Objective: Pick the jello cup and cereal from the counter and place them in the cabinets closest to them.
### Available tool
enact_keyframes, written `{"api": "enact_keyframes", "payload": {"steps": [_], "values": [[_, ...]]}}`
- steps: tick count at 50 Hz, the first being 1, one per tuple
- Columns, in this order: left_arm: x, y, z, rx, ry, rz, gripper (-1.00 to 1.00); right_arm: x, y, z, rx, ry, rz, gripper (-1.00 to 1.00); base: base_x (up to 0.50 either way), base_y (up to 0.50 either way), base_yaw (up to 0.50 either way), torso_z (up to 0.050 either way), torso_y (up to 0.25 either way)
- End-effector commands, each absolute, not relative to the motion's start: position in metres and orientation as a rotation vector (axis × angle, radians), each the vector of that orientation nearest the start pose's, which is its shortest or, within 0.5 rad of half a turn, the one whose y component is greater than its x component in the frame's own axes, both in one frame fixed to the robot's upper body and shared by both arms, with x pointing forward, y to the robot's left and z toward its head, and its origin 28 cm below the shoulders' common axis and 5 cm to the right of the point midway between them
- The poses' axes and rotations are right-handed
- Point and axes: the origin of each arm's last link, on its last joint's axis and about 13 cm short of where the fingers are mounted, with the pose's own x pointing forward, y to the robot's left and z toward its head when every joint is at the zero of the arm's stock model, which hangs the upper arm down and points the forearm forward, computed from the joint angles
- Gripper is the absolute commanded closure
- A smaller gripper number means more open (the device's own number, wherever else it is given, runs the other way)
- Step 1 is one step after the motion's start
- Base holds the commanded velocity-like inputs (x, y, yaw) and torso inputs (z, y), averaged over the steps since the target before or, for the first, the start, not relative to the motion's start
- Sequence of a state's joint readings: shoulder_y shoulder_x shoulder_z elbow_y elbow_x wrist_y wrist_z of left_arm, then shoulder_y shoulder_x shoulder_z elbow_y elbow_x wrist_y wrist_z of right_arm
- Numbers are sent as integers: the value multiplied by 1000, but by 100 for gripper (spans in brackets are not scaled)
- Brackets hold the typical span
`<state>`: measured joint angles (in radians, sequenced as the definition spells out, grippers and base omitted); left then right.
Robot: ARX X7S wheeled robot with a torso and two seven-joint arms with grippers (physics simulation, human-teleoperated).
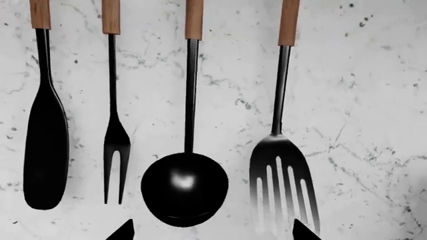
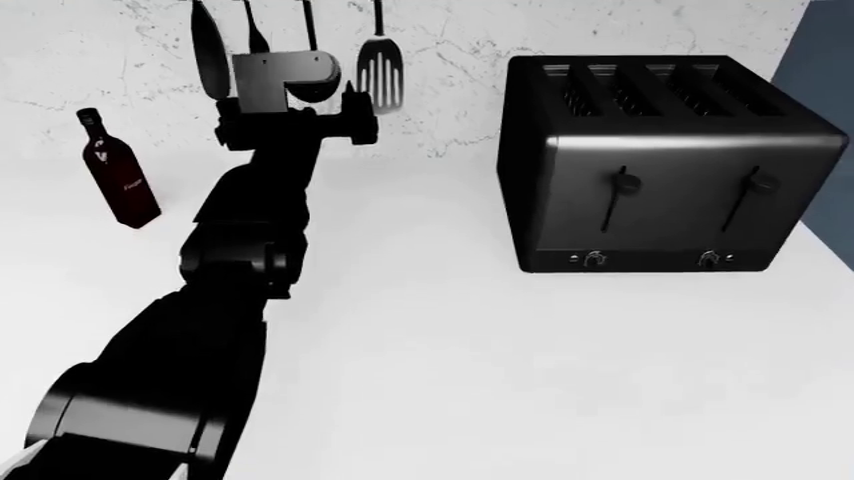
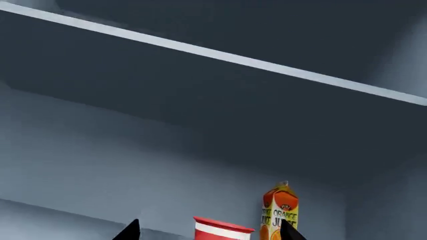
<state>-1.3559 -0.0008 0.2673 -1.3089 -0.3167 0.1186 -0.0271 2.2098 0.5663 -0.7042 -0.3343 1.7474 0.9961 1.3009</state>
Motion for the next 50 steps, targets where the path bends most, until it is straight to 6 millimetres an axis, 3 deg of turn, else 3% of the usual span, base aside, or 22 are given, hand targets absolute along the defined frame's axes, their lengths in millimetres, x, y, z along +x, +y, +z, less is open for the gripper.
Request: {"api": "enact_keyframes", "payload": {"steps": [1, 5, 15, 27, 40, 46, 50], "values": [[441, 191, 231, -104, -234, -92, -100, 139, -68, 467, -229, -691, 1, -100, -500, 4, 0, 0, 0], [437, 187, 245, -112, -274, -119, -100, 140, -68, 463, -231, -675, 9, -100, -500, 4, 0, 0, 0], [381, 193, 273, -144, -362, -158, -100, 148, -69, 443, -227, -629, 47, -100, -500, 4, 0, 0, 0], [329, 207, 267, -137, -430, -181, -100, 160, -66, 404, -227, -582, 106, -100, -500, 4, 0, 0, 0], [235, 218, 243, -77, -597, -189, -100, 163, -70, 300, -196, -576, 160, -100, -500, 4, 0, 0, 0], [215, 225, 239, -104, -626, -183, -100, 167, -72, 246, -164, -534, 194, -100, -500, 4, 0, 0, 0], [206, 227, 243, -118, -656, -177, -100, 169, -75, 226, -139, -527, 203, -100, -500, 4, 0, 0, 0]]}}
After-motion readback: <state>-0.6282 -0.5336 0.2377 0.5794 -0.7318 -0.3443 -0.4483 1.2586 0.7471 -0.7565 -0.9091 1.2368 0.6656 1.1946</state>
